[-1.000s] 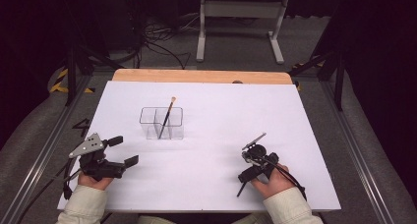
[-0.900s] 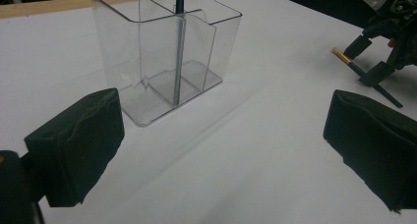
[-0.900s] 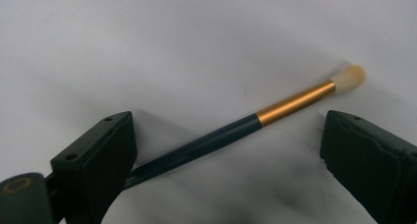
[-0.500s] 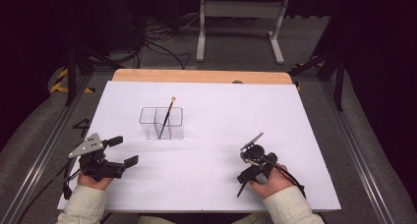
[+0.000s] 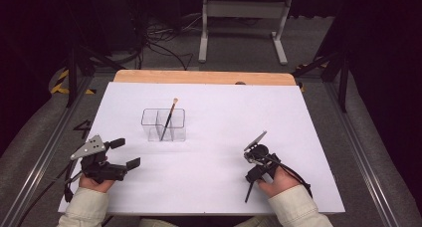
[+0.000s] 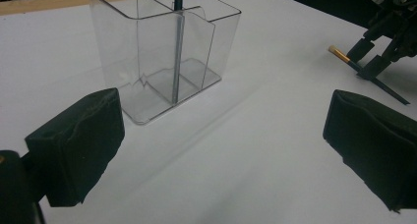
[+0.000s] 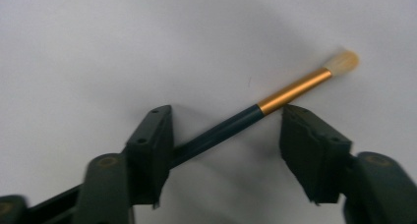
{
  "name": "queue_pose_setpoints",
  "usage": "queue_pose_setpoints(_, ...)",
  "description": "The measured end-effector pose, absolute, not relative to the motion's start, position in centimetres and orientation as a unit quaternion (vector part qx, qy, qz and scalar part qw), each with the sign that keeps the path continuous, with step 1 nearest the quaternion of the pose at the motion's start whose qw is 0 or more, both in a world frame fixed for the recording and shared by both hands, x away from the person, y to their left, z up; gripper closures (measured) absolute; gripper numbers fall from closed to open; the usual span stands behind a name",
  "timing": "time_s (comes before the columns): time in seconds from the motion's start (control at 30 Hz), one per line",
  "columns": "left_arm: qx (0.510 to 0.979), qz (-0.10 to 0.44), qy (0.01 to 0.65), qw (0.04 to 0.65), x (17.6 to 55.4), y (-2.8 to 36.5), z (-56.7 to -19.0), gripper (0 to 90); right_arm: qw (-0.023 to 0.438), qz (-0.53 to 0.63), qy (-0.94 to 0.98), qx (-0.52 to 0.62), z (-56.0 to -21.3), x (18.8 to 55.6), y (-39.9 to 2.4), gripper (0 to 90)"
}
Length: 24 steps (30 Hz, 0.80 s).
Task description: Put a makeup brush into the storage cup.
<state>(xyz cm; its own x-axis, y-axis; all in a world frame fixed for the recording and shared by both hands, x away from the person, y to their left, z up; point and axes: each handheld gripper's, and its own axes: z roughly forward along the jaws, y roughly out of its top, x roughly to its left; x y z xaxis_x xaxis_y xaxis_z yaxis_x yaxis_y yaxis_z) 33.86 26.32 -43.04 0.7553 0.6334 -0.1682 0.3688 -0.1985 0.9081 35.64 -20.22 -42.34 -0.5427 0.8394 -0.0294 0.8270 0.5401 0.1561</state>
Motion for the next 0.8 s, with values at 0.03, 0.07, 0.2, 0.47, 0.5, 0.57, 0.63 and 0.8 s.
queue_pose_setpoints(0.03, 0.764, 0.122, 0.328, 0.542, 33.86, 26.31, -43.04, 2.8, 0.049, 0.059, 0.878, 0.473, -42.27, 35.67, -20.21, 47.7)
queue_pose_setpoints(0.07, 0.765, 0.121, 0.328, 0.542, 33.86, 26.31, -43.04, 2.8, 0.047, 0.056, 0.881, 0.467, -42.19, 35.71, -20.18, 52.7)
queue_pose_setpoints(0.2, 0.765, 0.121, 0.327, 0.541, 33.84, 26.35, -43.03, 2.9, 0.04, 0.044, 0.891, 0.451, -42.05, 35.77, -19.79, 67.2)
queue_pose_setpoints(0.47, 0.765, 0.122, 0.328, 0.541, 33.84, 26.32, -43.07, 3.1, 0.03, 0.029, 0.903, 0.428, -42.0, 36.04, -19.49, 83.1)
queue_pose_setpoints(0.5, 0.765, 0.122, 0.328, 0.541, 33.84, 26.31, -43.07, 3.1, 0.03, 0.028, 0.903, 0.427, -42.01, 36.05, -19.45, 83.2)
queue_pose_setpoints(0.57, 0.765, 0.122, 0.328, 0.54, 33.84, 26.31, -43.06, 3.1, 0.03, 0.025, 0.905, 0.425, -42.0, 36.08, -19.38, 83.3)
queue_pose_setpoints(0.63, 0.765, 0.122, 0.328, 0.541, 33.84, 26.31, -43.07, 3.1, 0.029, 0.025, 0.905, 0.423, -41.99, 36.09, -19.39, 83.4)
queue_pose_setpoints(0.8, 0.766, 0.121, 0.328, 0.539, 33.88, 26.23, -43.1, 3.2, 0.027, 0.031, 0.91, 0.414, -41.98, 36.1, -19.56, 83.6)
